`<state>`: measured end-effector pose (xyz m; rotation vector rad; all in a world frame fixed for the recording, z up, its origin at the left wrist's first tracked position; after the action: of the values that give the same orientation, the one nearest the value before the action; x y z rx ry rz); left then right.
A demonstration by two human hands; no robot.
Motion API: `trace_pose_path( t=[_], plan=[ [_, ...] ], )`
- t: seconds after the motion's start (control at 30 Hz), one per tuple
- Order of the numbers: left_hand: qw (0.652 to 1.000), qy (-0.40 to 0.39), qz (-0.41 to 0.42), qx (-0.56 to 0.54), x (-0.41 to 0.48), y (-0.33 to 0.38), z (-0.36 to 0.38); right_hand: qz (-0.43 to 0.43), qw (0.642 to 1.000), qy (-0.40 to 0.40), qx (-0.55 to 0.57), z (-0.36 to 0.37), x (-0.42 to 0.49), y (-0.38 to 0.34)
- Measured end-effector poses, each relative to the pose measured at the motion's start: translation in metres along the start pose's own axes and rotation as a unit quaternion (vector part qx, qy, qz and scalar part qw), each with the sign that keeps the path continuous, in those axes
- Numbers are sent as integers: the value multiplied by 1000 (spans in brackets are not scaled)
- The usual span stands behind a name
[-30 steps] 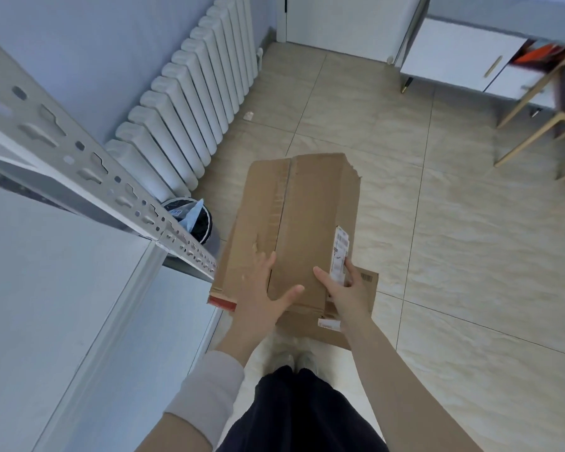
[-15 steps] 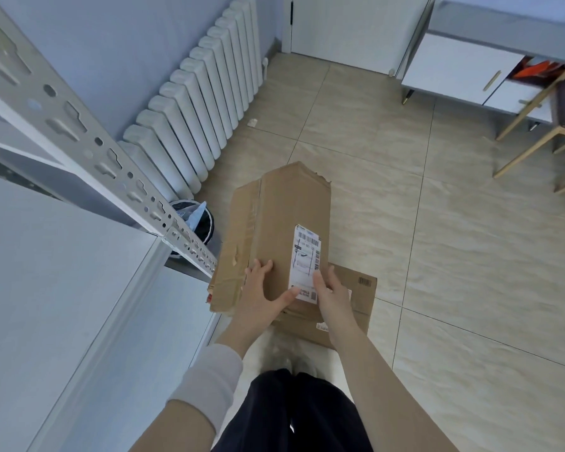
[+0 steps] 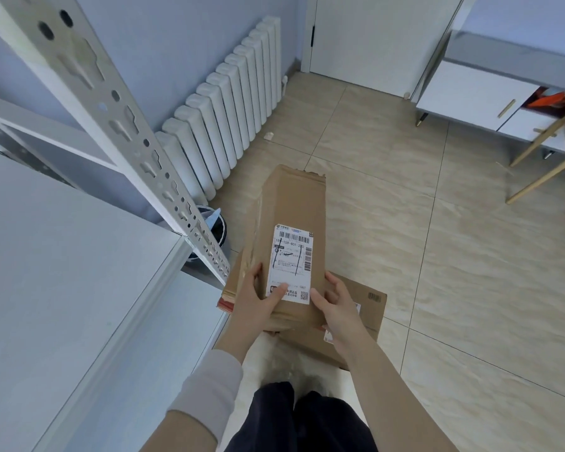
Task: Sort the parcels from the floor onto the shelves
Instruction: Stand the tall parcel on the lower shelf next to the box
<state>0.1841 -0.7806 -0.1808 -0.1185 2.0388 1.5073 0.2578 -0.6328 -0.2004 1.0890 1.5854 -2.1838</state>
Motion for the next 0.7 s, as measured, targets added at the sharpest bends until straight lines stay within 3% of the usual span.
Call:
trace_pose_path(
  t=[0.4,0.7],
  plan=[
    [995,52,68,-57,-48,41,28,-127,989,-35,-64,-28,-39,-53],
    [979,151,53,-128,-126,36,102,-166,965,-126,-157,-85,-84,-60]
  ],
)
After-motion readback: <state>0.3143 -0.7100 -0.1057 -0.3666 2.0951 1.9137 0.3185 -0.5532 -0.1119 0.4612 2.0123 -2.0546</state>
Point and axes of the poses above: each hand's wrist, its own x-axis towards the middle knuckle, its own z-axis out of the palm, y = z × x, the point moved 8 cm from there along x, towards the middle knuckle, and after that the axes turned 4 degrees about -y, right-handed, at the moved point
